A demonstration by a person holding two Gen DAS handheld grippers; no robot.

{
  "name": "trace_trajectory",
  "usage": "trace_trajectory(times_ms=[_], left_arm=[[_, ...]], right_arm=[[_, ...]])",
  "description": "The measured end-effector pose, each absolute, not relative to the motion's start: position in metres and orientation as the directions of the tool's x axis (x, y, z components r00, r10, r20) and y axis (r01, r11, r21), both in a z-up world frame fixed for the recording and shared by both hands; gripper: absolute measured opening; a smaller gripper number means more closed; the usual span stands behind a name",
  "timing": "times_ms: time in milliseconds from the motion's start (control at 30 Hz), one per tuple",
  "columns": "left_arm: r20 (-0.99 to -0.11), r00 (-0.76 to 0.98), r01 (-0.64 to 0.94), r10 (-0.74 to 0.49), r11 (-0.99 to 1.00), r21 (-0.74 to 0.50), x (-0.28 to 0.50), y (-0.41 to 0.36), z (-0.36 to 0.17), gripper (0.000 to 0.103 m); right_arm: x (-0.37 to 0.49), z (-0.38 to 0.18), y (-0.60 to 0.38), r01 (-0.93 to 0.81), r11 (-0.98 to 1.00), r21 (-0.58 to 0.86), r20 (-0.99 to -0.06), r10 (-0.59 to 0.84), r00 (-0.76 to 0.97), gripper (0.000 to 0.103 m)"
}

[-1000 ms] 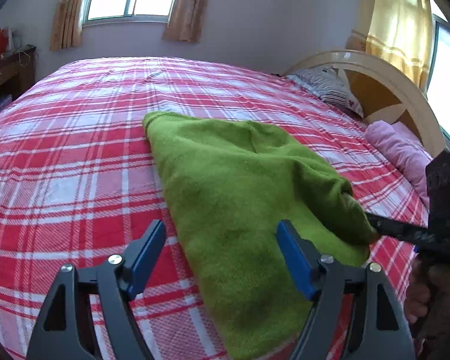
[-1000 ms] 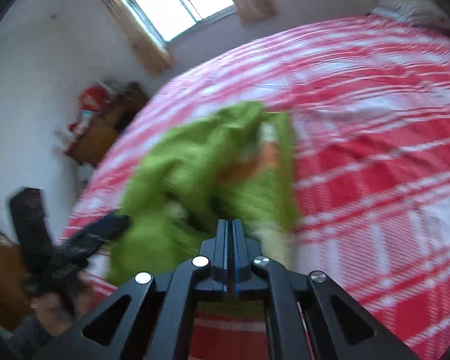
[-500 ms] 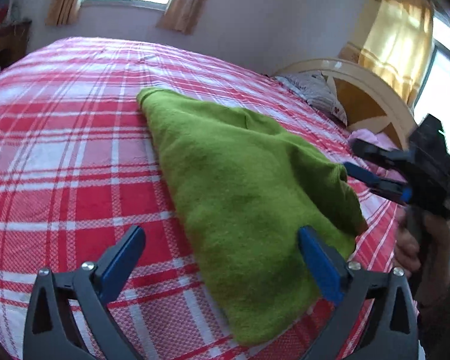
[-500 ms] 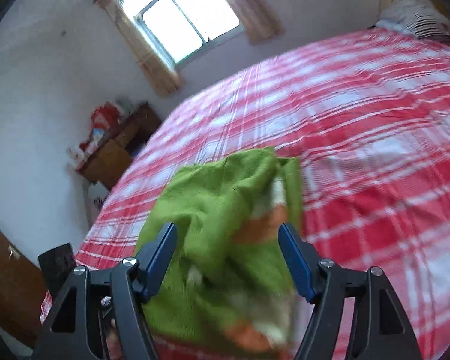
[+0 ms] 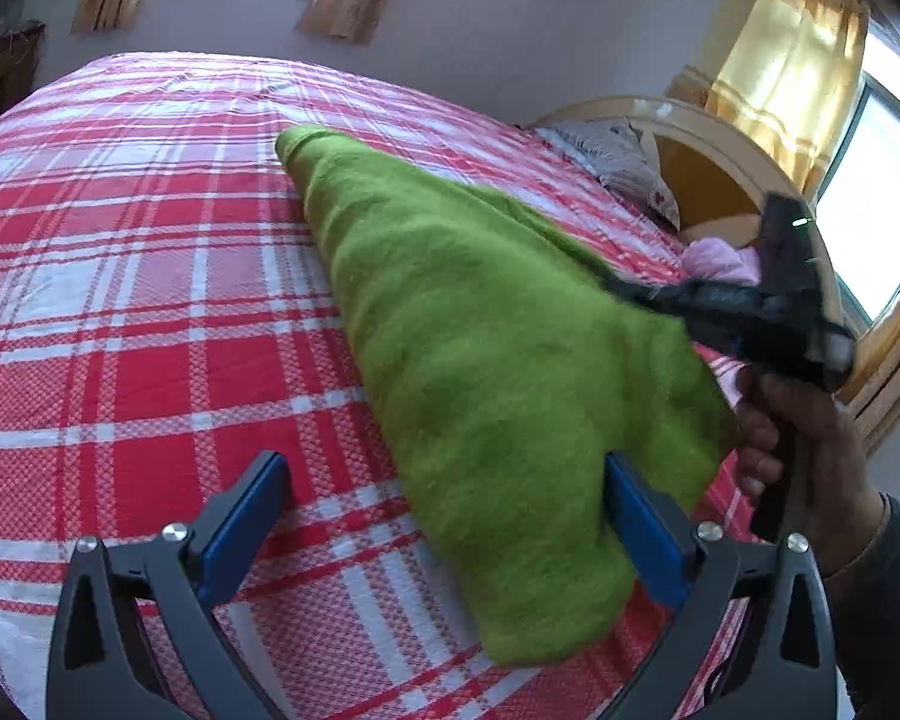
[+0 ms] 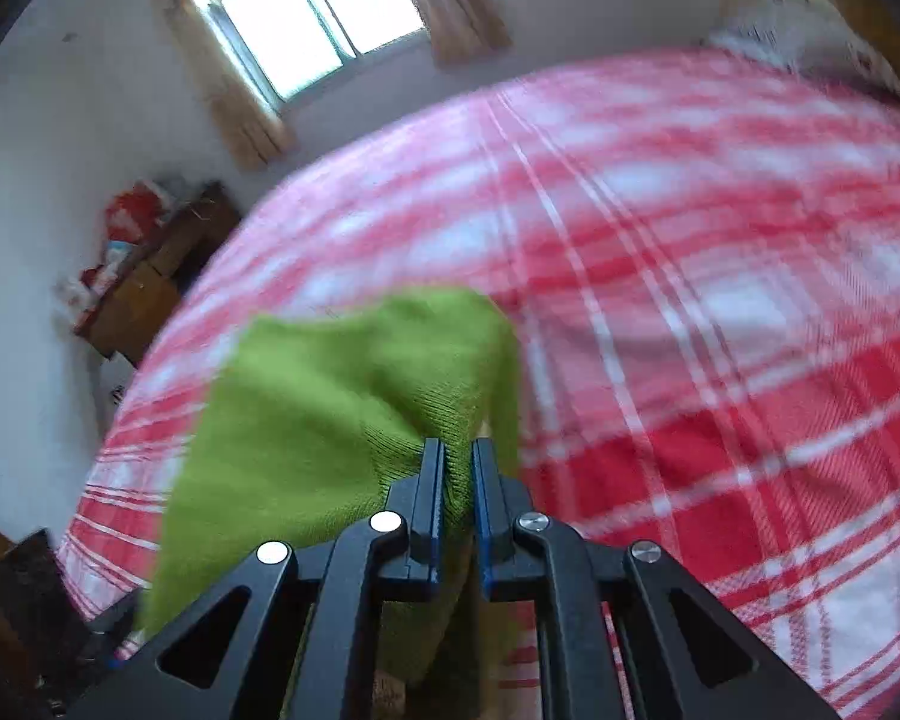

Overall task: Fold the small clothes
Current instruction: 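Press and straighten the folded sweater edge with the right tool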

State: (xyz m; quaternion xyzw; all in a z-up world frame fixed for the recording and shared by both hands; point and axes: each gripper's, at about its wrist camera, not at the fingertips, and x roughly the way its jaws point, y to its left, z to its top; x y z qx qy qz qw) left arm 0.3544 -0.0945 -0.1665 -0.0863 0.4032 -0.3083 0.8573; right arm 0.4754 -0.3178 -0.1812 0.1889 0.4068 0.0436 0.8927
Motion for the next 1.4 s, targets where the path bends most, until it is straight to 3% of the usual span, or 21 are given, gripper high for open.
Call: trace_trajectory(times_ms=[167, 200, 233, 300, 467, 600, 733, 800, 933, 1033, 1133, 1267, 1400], left_arm=[[-0.646, 0.485, 0.462, -0.590, 0.799, -0.384, 0.355, -0.096, -0.166, 0.103], [-0.643, 0.482, 0.461, -0.594, 0.797, -0.390, 0.355, -0.095, -0.166, 0.103], [-0.641, 0.482, 0.461, -0.597, 0.795, -0.394, 0.355, -0.094, -0.167, 0.103], [-0.622, 0.486, 0.455, -0.614, 0.785, -0.420, 0.355, -0.088, -0.166, 0.103], [-0.552, 0.516, 0.387, -0.655, 0.753, -0.532, 0.359, -0.061, -0.168, 0.103], [-0.554, 0.529, 0.368, -0.643, 0.762, -0.533, 0.360, -0.059, -0.169, 0.103], [-0.577, 0.533, 0.361, -0.619, 0.783, -0.507, 0.360, -0.065, -0.169, 0.103], [-0.588, 0.536, 0.359, -0.606, 0.794, -0.491, 0.361, -0.069, -0.167, 0.103], [-0.578, 0.586, 0.356, -0.567, 0.822, -0.446, 0.357, -0.069, -0.155, 0.103], [-0.572, 0.572, 0.408, -0.587, 0.809, -0.422, 0.363, -0.083, -0.143, 0.103], [-0.620, 0.575, 0.422, -0.534, 0.842, -0.334, 0.376, -0.100, -0.150, 0.103], [-0.638, 0.522, 0.410, -0.567, 0.822, -0.395, 0.388, -0.095, -0.167, 0.103], [-0.642, 0.498, 0.401, -0.583, 0.811, -0.426, 0.389, -0.090, -0.173, 0.103]], right_arm=[[0.472, -0.188, -0.319, 0.051, 0.928, 0.368, -0.700, 0.240, 0.673, 0.010], [0.469, -0.182, -0.317, 0.044, 0.941, 0.335, -0.702, 0.218, 0.678, 0.022], [0.466, -0.180, -0.319, 0.048, 0.948, 0.315, -0.704, 0.199, 0.682, 0.042], [0.452, -0.165, -0.320, 0.051, 0.953, 0.299, -0.677, 0.174, 0.715, 0.050], [0.403, -0.120, -0.295, -0.123, 0.939, 0.322, -0.517, 0.283, 0.808, 0.050], [0.399, -0.126, -0.264, -0.263, 0.915, 0.305, -0.535, 0.393, 0.748, 0.050], [0.418, -0.172, -0.275, -0.126, 0.935, 0.333, -0.662, 0.327, 0.674, 0.050], [0.410, -0.186, -0.280, -0.162, 0.897, 0.412, -0.633, 0.409, 0.657, 0.050], [0.400, -0.181, -0.268, -0.198, 0.918, 0.343, -0.631, 0.381, 0.676, 0.051], [0.394, -0.172, -0.280, -0.220, 0.894, 0.391, -0.566, 0.422, 0.708, 0.051], [0.390, -0.157, -0.303, -0.198, 0.886, 0.420, -0.493, 0.406, 0.769, 0.055], [0.410, -0.162, -0.340, -0.097, 0.863, 0.496, -0.511, 0.381, 0.771, 0.059], [0.445, -0.191, -0.355, -0.036, 0.823, 0.567, -0.596, 0.439, 0.673, 0.060]])
